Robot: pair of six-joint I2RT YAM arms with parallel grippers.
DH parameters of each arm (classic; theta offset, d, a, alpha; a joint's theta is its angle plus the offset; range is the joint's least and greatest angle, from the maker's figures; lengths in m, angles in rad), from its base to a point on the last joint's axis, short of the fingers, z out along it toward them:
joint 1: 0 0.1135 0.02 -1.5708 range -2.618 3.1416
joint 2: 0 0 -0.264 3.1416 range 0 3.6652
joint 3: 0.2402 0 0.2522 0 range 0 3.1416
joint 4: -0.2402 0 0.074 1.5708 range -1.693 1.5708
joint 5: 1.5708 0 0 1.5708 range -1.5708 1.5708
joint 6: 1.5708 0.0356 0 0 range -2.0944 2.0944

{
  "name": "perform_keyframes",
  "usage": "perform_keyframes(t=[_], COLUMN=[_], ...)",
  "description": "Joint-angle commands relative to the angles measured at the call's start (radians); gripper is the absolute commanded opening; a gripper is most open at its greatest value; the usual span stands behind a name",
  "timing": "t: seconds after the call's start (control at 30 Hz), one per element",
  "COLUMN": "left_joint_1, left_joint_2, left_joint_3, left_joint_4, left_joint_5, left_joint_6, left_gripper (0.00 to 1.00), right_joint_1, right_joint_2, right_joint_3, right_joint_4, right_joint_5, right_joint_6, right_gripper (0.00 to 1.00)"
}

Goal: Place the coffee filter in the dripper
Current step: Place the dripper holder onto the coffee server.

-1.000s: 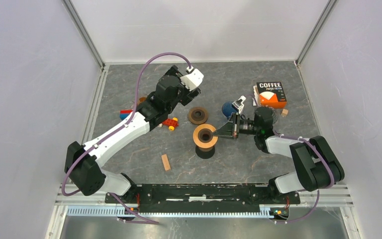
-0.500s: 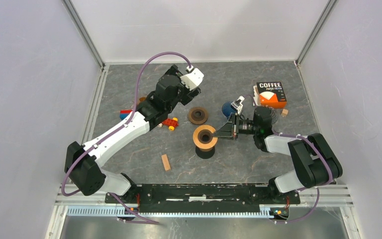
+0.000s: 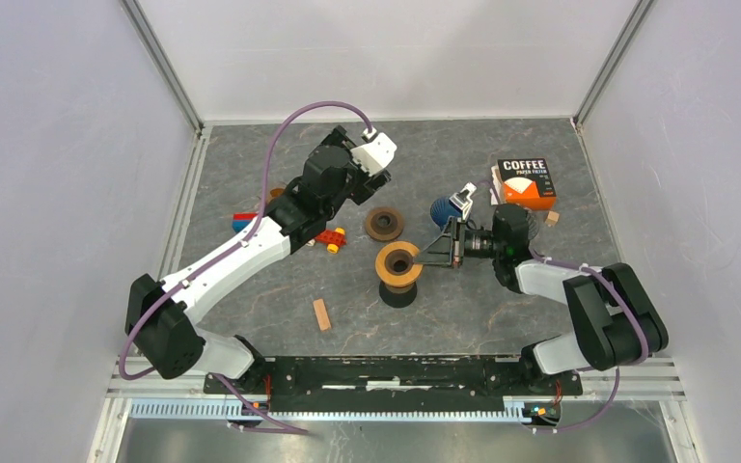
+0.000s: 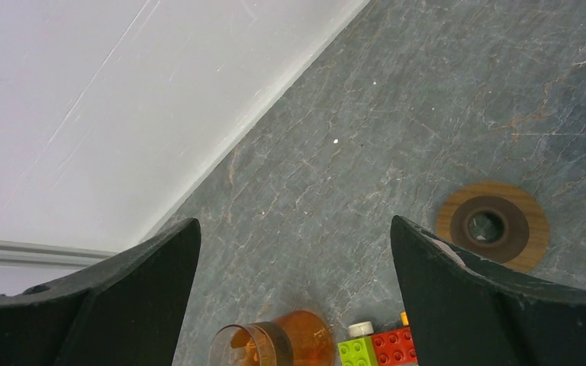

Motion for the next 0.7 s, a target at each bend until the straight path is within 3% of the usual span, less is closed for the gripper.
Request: perform_keyframes(t=[0.0,0.23,0.67], left_joint_1=[-0.008,-0.012,-0.014], left_joint_2=[-0.010,-0.010,-0.018], left_joint_3=[0.036,0.036,0.034], left_joint_4=[0.021,0.020,0.020], left_joint_5=[0.014,0.014,0.017], left_joint_6=[-0.022,-0.016,-0.015], left_gripper=[1.00,1.00,1.00], right_joint_1=[-0.007,-0.006,-0.001], right_joint_2=[-0.042,-0.077,-0.109], right_joint_3=[0.034,0.082,0.117], right_joint_4=[-0.087,-0.312,-0.450], right_joint_5=[0.011,0.039,0.063], right_joint_6=[-0.104,-0.290,-0.417], right_gripper=[0.36,0.40,0.44])
